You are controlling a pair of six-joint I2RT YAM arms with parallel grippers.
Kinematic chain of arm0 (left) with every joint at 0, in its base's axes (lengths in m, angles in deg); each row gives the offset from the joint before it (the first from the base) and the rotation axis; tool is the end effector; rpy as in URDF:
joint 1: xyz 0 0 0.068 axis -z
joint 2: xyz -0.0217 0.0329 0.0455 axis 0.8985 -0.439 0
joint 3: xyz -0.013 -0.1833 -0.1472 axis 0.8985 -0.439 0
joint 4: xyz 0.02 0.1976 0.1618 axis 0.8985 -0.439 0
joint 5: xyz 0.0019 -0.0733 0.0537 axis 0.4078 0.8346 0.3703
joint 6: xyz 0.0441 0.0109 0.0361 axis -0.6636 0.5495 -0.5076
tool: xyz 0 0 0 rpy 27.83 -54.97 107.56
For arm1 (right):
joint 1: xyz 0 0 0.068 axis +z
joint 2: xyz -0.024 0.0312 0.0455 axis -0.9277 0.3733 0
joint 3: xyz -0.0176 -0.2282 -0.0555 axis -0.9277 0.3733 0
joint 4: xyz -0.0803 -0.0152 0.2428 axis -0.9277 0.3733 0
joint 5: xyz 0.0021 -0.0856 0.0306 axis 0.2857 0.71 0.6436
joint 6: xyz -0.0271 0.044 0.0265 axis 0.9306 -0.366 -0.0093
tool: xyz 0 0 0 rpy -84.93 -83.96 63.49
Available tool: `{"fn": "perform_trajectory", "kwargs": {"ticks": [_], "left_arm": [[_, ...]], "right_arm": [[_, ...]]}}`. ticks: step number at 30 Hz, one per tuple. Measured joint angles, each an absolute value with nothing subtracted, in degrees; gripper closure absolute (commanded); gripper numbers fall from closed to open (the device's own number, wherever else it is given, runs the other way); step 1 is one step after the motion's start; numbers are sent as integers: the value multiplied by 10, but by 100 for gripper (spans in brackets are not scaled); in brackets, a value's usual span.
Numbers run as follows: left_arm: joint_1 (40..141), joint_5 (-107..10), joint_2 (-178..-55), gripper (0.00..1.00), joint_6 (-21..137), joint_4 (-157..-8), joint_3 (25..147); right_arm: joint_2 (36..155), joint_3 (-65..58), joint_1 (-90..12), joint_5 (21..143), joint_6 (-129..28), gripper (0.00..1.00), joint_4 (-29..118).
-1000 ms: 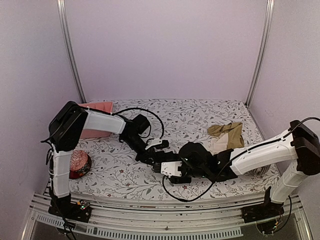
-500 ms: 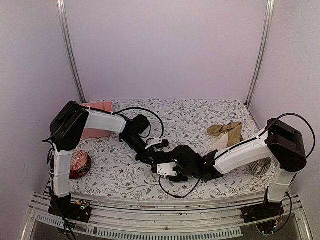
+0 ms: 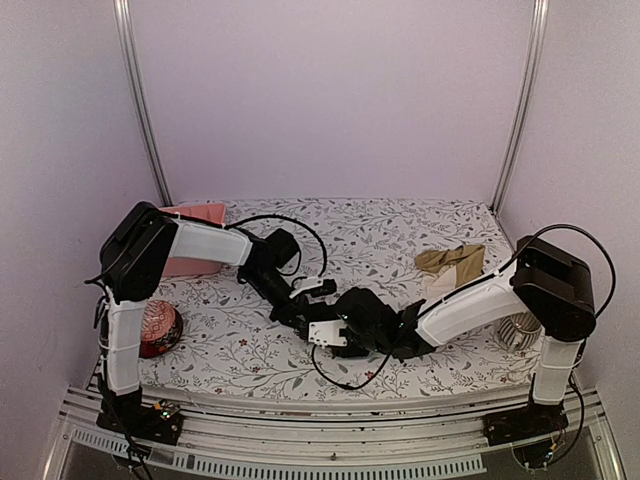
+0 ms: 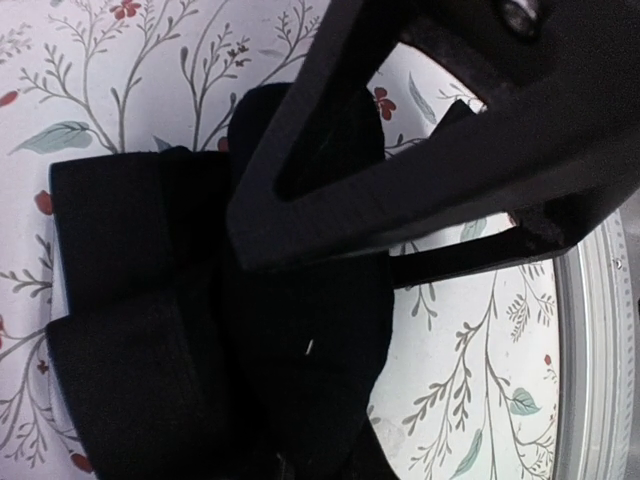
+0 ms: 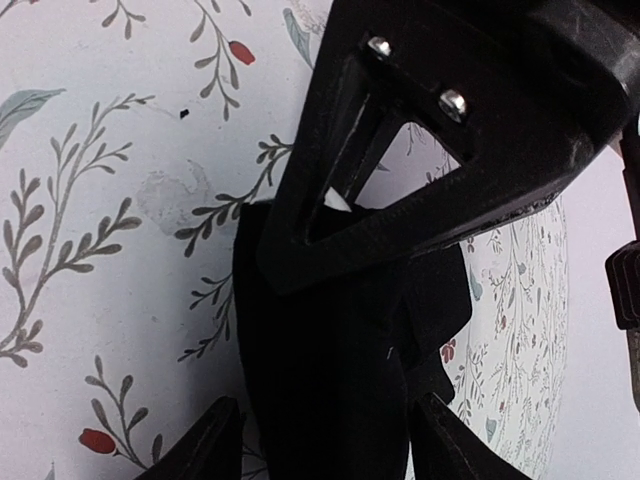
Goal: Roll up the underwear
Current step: Roll the underwear at the center of the board.
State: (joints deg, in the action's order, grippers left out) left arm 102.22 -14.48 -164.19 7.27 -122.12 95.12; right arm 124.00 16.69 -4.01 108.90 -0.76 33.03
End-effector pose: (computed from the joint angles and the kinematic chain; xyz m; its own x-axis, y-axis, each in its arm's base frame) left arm 0.2817 -0.2578 0.0824 -0.2488 0.7900 -0.5604 0.9172 0.0061 -0.3984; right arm 0.1725 0.3228 0.0874 0.2868 -0.8839 -0.3694 -0.7471 0.0350 -0.6638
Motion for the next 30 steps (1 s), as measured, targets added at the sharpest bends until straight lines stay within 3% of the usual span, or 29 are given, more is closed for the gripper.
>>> {"fn": "perform_trajectory", "kwargs": {"ticks": [8,10,13,21,23,30], "left_arm": [[1022,-144,-1642,100,73,-1223,951],[1022,-145,-1642,95,73,-1223,952],[1022,-152,-1642,78,74,-1219,950],[1021,-200,-1570,6,77,-1197,888],[1016,-216,-1527,1,83,-1188,868],[990,-223,-1431,1,86,-1127,837]], "right_arm": [[1258,155,-46,1085,-4,77,327],[1260,150,-46,1082,-4,84,337],[1261,132,-46,1079,-9,89,368],[1262,77,-48,1043,-53,92,482],[1262,65,-48,1029,-59,92,510],[1272,11,-57,966,-94,92,598]]}}
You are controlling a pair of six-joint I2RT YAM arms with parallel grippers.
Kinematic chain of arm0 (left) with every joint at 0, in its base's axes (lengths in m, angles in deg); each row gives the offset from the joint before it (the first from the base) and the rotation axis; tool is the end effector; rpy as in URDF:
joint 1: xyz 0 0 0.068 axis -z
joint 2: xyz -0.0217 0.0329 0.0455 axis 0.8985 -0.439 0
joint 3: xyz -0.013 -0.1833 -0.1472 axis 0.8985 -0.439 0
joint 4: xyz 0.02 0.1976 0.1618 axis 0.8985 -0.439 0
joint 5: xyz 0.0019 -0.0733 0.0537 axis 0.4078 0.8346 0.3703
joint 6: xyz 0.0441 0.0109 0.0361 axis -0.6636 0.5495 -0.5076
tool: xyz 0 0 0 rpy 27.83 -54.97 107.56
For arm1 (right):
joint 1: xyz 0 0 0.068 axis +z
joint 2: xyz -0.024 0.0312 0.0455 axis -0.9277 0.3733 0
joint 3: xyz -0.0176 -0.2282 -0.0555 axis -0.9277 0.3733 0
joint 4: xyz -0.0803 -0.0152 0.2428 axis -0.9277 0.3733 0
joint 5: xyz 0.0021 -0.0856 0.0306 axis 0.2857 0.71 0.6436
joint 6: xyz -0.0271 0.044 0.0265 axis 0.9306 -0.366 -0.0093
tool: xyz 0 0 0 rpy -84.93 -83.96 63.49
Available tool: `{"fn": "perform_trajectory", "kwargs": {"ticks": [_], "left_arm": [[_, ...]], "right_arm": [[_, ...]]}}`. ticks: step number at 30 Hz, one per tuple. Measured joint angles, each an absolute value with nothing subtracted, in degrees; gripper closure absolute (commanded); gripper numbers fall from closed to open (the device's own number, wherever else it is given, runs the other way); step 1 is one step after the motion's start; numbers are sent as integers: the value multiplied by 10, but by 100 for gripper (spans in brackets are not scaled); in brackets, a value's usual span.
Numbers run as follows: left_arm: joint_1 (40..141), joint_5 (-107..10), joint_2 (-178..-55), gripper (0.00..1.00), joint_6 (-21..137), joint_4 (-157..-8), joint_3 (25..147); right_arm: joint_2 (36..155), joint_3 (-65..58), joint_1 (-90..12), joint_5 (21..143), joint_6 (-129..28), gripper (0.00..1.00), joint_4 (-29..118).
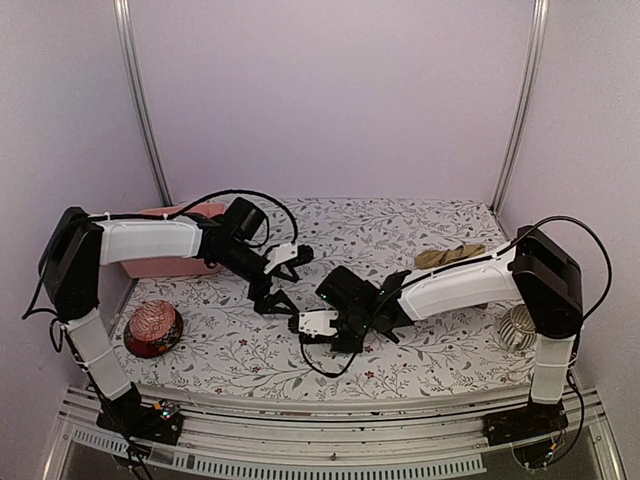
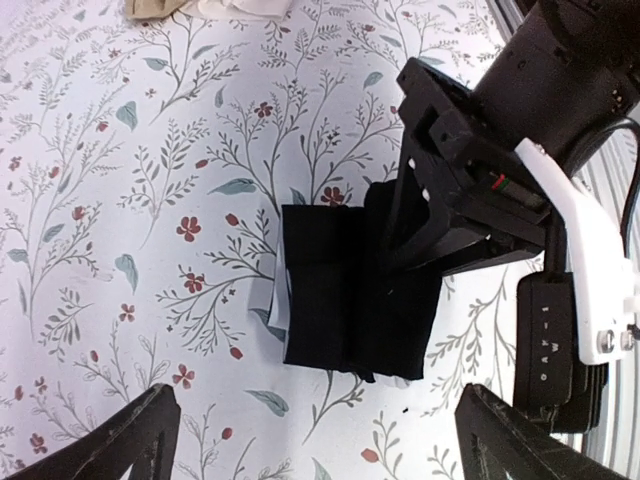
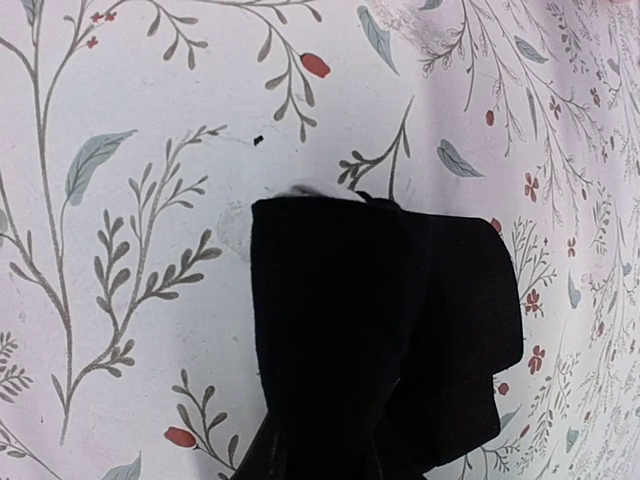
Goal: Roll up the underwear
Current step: Roll the underwear at the center of the board.
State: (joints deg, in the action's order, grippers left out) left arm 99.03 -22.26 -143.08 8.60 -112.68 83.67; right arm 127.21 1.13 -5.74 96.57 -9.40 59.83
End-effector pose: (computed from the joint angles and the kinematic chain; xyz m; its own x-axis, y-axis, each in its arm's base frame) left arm 0.2774 -0.2236 0.1615 -0.1309 0.7085 -0.6935 0.9914 0.0984 -0.0866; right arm 0.1841 0.3398 0.1070 0.1556 -0.9141 -0.3745 -0.9217 0.0020 -0.3879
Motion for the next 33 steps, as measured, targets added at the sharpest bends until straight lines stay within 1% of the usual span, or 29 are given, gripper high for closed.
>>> {"fn": "perform_trajectory", "kwargs": {"ticks": [3,11,33], "left_arm": [[988,-224,-1436,2,86,-1106,828],[986,-195,-1525,1,86,-1120,859],[1006,-166,-1573,2,67,-1161,880]], "right_arm": [[1285,-20,-68,930,-106,92,635],[1310,-76,-86,861,-118,91,704],[1320,-90,-90,800,-104,89,730]]}}
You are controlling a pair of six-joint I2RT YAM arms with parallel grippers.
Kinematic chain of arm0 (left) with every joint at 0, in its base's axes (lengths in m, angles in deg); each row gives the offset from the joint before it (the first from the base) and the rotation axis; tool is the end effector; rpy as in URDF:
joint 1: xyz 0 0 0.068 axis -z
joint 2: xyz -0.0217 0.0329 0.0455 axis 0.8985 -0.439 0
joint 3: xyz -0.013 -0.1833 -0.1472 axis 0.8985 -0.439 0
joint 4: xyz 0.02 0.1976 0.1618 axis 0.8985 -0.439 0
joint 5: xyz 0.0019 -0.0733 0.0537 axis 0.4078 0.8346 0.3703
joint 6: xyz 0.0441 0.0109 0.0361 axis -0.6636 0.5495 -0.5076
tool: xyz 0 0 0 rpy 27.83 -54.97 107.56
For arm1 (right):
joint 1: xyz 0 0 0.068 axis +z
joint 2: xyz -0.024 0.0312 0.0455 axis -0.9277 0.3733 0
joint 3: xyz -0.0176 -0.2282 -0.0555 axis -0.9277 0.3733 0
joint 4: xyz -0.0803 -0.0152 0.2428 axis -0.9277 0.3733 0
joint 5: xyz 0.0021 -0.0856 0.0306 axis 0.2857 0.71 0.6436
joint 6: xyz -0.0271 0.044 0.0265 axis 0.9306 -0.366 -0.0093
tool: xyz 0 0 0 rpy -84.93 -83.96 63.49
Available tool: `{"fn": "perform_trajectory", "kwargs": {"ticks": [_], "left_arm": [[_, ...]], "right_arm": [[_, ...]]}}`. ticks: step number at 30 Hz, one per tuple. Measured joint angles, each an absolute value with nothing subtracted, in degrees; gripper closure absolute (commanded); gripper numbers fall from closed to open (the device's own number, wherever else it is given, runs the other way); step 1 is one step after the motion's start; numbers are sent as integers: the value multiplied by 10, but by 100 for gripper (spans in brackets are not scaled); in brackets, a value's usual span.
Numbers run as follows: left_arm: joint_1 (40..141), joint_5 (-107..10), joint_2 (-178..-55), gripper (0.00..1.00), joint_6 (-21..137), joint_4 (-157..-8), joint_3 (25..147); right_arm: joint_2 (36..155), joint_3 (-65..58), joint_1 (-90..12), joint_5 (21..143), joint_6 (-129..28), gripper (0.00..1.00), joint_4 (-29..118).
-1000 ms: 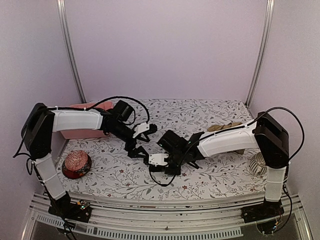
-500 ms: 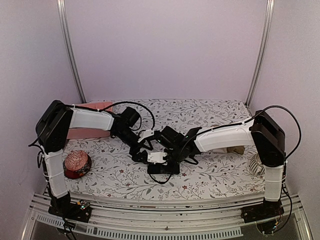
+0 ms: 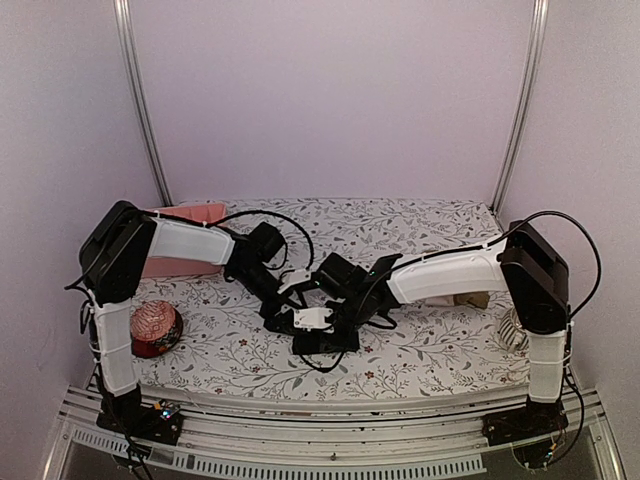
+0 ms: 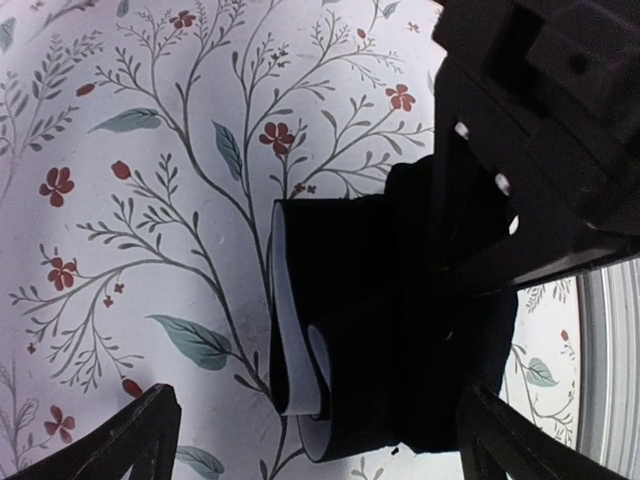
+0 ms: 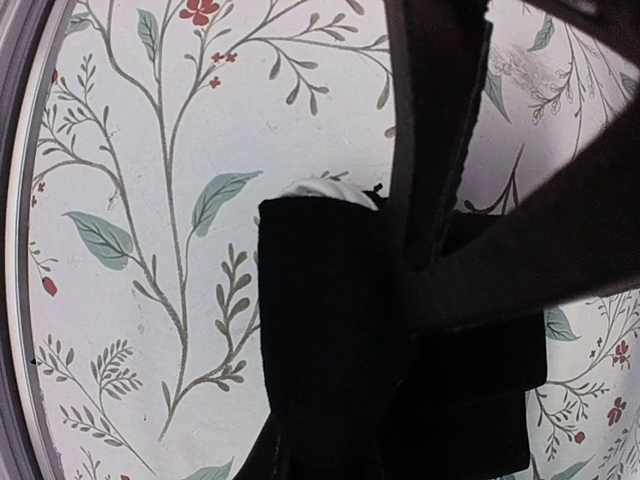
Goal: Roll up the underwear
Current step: Roll the underwear at the center of the board.
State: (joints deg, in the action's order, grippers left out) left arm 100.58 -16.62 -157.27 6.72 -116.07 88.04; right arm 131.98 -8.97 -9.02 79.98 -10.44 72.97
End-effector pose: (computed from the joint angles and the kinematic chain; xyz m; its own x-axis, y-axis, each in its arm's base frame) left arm 0.2791 -0.2408 0.0969 -0.2078 0.7618 -0.6136 0.9549 0.0220 -0.2961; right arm 0.1995 0.3459 0.1125 0.0941 -0.9017 -0.4220 -0.9932 -0.0561 -0.1018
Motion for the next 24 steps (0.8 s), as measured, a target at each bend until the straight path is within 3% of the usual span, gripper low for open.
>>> {"fn": "perform_trajectory", "kwargs": {"ticks": [18,24], "left_arm": [[1000,-93,-1570,2,34,-1200,890],[999,-84,-1537,2,87,-1118,823]], "right_arm": [[1321,-90,-87,790,-97,89,728],[1319,-81,-85,780,-93,88,717]]}}
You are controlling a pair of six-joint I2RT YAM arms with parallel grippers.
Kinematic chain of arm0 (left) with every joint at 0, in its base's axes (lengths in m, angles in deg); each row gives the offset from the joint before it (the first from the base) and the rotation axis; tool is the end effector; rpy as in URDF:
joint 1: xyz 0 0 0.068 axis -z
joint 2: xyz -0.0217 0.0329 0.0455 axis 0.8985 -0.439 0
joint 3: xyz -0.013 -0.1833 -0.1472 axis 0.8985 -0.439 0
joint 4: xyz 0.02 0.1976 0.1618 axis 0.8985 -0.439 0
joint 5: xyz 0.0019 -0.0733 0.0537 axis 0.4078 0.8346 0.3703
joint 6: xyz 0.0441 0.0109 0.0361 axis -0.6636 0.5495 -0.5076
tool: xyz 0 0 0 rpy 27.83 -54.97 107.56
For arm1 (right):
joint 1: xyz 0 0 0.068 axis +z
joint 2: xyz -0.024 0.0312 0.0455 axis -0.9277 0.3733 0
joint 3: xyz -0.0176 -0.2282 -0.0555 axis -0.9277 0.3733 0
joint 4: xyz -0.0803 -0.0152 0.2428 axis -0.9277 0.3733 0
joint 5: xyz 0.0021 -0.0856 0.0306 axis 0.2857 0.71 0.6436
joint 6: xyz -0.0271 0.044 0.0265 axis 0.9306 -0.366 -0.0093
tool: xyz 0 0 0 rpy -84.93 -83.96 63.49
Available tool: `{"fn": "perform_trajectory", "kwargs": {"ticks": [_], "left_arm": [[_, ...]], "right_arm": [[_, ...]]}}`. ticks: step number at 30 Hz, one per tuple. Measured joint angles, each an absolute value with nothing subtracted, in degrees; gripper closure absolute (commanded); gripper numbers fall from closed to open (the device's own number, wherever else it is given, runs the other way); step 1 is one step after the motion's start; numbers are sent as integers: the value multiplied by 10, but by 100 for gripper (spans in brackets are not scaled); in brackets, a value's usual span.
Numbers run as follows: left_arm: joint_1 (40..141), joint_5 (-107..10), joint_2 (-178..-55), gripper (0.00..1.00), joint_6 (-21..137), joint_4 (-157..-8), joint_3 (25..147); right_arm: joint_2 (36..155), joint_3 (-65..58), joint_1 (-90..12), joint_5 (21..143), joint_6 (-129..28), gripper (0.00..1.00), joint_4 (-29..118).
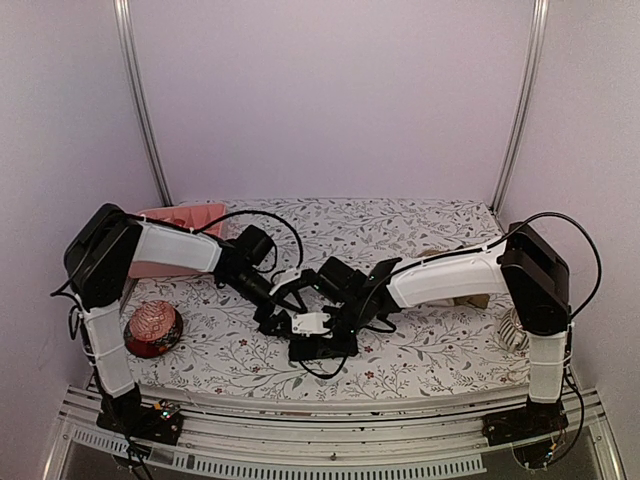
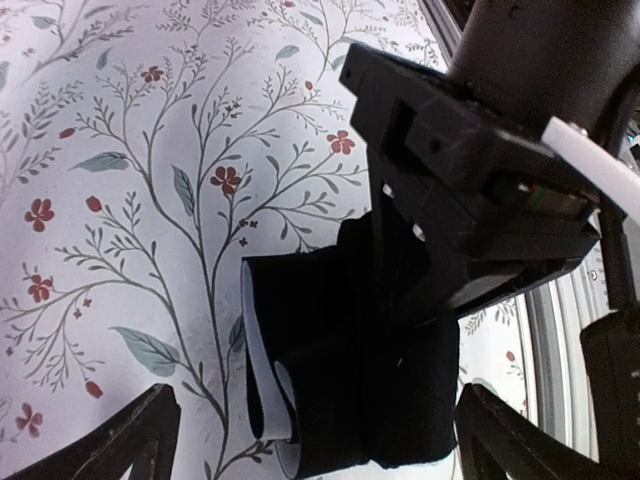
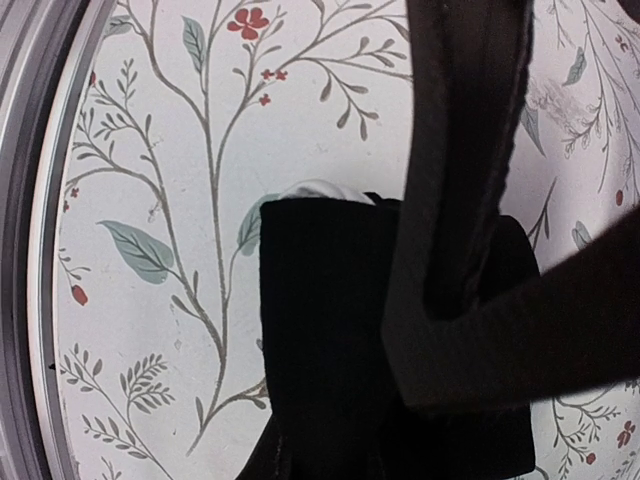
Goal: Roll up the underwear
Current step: Roll the underwear at the center of the board.
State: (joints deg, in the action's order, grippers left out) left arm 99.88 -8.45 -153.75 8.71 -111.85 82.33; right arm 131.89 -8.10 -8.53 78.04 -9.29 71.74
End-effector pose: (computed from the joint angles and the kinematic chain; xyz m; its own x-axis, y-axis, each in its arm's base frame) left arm 0.2674 -0.2321 0.0995 -0.2522 0.6839 -0.6846 0.9297 -0.0251 -0.3676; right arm 0.1949 0.3475 0.1102 0.1244 -0.8880 -0.4426 -0.9915 -0.0942 -0.0898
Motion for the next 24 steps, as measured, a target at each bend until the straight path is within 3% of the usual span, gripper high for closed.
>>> {"fn": "perform_trajectory", "kwargs": {"ticks": [5,17,24], "left_arm": [[984,-85,-1475,2,128,-1051,744],[979,-76,-1468,2,166,-1031,725],[978,-58,-1393,1,244,-971,625]], "right_arm": [[1316,-75,-82,764,-94,88,710],[1316,-74,-83,754,-105,88,710],[1316,-72,-95,749,-147,88,701]]}}
